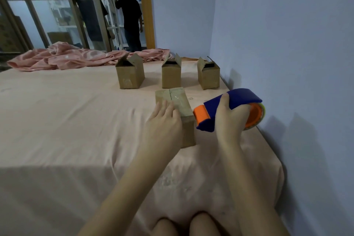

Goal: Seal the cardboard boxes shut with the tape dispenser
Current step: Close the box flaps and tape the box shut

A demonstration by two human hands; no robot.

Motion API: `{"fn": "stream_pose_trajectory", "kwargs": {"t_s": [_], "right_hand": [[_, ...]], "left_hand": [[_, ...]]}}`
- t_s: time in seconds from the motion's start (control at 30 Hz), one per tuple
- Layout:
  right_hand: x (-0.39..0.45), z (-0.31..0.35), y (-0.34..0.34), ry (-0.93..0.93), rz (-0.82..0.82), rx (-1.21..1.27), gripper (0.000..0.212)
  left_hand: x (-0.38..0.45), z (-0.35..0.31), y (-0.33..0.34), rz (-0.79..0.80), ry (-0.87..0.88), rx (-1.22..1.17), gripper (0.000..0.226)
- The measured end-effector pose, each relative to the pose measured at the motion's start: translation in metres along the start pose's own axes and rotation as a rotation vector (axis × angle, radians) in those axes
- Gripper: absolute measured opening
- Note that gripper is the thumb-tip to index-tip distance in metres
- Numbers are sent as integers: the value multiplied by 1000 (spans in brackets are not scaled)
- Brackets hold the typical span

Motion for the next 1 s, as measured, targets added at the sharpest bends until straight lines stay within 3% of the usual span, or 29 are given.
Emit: {"fn": "stream_pose_trajectory", "kwargs": {"t_s": [0.17, 0.6, 0.83, 1.0], "right_hand": [[1, 1, 2, -1, 14, -4, 33], [21, 12, -9, -35, 21, -41, 37], [11, 64, 9, -420, -1, -497, 20], [18, 71, 33, -475, 16, -742, 26]], "left_hand": [[3, -12, 9, 51, 119, -127, 79], [10, -18, 12, -69, 64, -168, 61], [6, -26, 17, -93, 22, -95, 55], [7, -21, 17, -96, 12, -71, 51]]}}
Point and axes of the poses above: each hand's wrist, its own x-axis towards the middle knuckle, its own y-axis out of the palm, z = x × y, the point moved 5 cm from there along x, towards the middle knuckle, and after that the axes turned 6 degrees about y, right-handed, at the moved point
